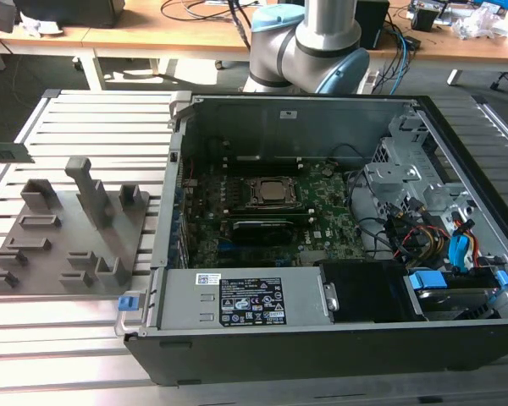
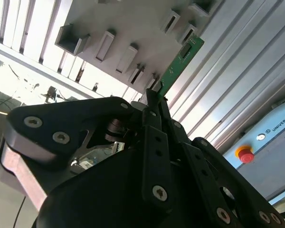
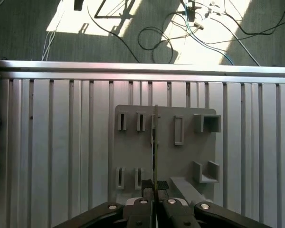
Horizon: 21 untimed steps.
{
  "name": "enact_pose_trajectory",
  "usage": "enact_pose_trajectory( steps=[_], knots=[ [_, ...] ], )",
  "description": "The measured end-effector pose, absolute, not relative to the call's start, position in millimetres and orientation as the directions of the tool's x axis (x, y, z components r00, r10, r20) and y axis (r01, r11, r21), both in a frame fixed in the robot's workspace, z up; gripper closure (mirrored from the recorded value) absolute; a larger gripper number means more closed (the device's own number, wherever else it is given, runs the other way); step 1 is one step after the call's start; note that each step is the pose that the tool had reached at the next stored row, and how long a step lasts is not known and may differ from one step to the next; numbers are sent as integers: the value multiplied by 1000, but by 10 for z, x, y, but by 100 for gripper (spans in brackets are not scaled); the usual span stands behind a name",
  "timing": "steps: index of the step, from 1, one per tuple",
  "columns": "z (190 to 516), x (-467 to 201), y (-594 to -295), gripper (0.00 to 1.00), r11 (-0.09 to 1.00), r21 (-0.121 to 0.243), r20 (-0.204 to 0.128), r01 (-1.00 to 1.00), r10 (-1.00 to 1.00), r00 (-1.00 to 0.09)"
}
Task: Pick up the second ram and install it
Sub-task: 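Pick up the second ram and move it above second insertion slot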
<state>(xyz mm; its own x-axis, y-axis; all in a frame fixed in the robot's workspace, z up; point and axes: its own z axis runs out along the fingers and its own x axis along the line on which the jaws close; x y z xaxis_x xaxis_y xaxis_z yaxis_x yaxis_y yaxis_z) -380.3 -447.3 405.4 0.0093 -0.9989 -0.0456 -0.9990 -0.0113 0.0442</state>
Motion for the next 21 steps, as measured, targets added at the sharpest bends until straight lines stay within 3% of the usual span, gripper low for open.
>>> enact_pose_trajectory(
  steps=[21],
  knots=[
    [4098,-3110,-4473,86,-11,44,-40,-999,-999,9]
  ],
)
